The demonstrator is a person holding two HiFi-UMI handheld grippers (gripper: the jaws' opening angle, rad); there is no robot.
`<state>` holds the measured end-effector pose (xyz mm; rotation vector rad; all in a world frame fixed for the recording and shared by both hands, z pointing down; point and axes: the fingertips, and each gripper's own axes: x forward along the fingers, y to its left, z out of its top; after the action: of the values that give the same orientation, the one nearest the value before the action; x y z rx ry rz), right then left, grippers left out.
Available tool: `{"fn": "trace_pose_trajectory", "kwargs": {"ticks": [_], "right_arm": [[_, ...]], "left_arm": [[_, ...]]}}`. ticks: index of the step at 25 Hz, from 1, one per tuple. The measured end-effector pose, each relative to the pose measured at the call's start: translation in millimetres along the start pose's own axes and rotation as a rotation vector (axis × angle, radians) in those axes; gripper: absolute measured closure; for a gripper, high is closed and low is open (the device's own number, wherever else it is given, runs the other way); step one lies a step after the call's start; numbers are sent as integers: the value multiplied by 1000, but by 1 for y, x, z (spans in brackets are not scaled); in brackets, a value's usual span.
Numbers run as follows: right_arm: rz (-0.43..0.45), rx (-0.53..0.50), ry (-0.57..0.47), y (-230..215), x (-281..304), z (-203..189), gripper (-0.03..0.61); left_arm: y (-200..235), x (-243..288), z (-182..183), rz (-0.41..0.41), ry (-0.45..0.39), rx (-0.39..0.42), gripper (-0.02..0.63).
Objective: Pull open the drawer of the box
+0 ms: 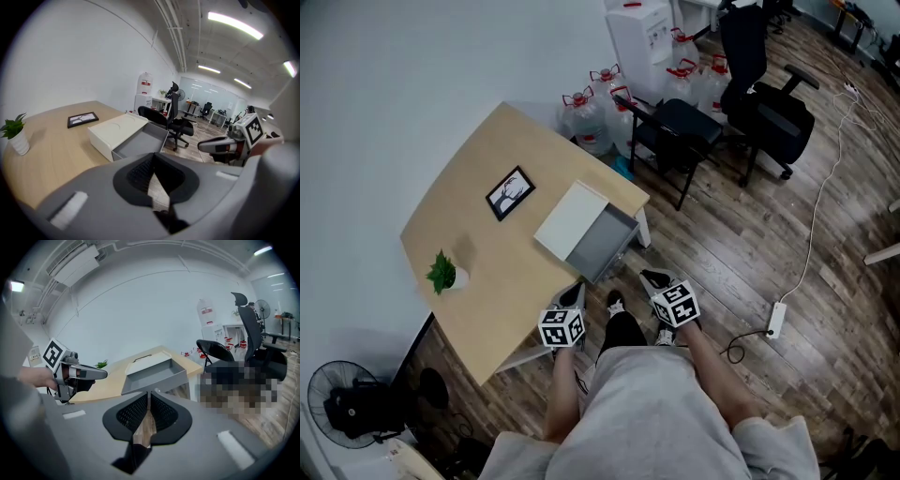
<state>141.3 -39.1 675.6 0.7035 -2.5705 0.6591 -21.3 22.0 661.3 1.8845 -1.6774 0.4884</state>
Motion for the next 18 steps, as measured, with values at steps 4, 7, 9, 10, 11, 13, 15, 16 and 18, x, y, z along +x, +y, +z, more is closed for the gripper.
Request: {"fn": "trace_pose_trajectory", "kwargs": {"ticks": [4, 7, 9, 10, 11, 13, 15, 16, 18], "right_arm": [[2, -17, -4, 2, -1, 1, 576], [8, -29, -7, 2, -2, 2, 577], [13, -33, -10, 2, -3, 2, 577], [17, -35, -9, 1, -4, 2, 577], [21, -37, -6, 1, -4, 1, 577], [29, -44, 1, 3, -6, 0, 577], [36, -53, 5, 6, -8, -1, 577], [38, -60, 6, 9, -7, -1, 577], [44, -74, 9, 14, -3, 0, 577]], "left_arm": [[-5, -2, -5, -4, 0, 1, 560], [-2, -4, -11, 3, 0, -14, 560], [-1, -5, -13, 9, -1, -21, 560], [0, -6, -14, 15, -2, -23, 560], [1, -7, -14, 22, -3, -27, 560], [3, -8, -13, 31, -5, -32, 560], [2, -10, -13, 29, -9, -33, 560], [2, -11, -13, 27, -11, -34, 560], [4, -13, -13, 27, -13, -34, 560]]}}
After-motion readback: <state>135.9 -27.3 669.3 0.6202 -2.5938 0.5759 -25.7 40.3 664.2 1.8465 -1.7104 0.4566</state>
